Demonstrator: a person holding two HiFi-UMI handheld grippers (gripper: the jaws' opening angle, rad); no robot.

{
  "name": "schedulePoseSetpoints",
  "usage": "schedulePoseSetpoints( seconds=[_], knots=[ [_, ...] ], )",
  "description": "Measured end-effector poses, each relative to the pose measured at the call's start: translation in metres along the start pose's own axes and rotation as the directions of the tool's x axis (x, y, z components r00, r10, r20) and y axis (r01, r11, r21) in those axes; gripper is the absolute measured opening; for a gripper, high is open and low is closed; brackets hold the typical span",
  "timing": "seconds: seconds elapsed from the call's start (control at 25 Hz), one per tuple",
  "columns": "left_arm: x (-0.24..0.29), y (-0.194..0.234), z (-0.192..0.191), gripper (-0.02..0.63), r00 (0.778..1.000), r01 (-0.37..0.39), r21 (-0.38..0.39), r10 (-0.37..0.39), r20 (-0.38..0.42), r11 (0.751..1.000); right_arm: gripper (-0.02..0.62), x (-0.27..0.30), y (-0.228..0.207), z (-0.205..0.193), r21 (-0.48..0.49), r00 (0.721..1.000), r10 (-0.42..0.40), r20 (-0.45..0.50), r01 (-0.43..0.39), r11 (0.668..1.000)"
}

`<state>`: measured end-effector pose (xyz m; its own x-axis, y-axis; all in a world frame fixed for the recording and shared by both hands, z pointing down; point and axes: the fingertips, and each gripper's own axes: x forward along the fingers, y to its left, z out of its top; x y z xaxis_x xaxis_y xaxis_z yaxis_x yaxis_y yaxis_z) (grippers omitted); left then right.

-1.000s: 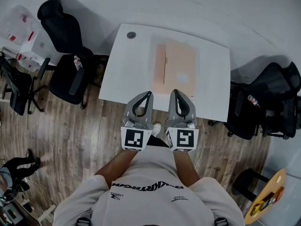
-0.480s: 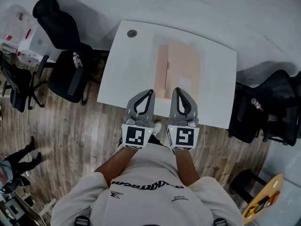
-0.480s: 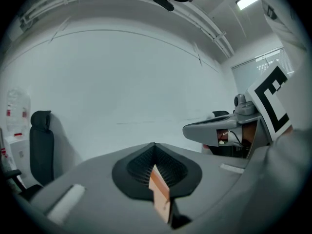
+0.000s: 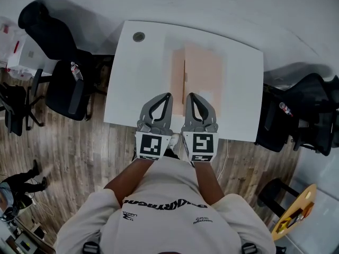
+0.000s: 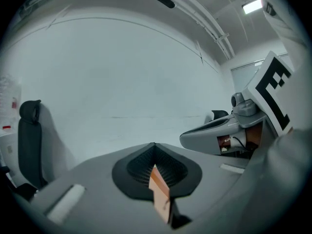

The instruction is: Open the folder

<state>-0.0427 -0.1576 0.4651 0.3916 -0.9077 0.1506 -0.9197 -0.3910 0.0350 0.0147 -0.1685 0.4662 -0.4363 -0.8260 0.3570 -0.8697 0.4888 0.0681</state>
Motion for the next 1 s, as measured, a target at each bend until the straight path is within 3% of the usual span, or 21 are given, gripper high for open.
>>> schedulePoseSetpoints(
  seconds=[0.44, 1.0],
  knots=[
    [0.028, 0.013, -0.036, -0.008, 0.998, 0.035, -0.035, -0.038, -0.060, 0.999, 0.006, 0.039, -0.006, -0.023, 0.002, 0.995, -0.021, -0.101, 0.021, 1.000],
    [0.035, 0.024, -0.061, -0.008, 0.993, 0.037, -0.050, -0.043, -0.114, 0.998, 0.103, 0.075, -0.014, -0.058, -0.019, 0.962, -0.013, -0.271, 0.008, 1.000]
  ],
)
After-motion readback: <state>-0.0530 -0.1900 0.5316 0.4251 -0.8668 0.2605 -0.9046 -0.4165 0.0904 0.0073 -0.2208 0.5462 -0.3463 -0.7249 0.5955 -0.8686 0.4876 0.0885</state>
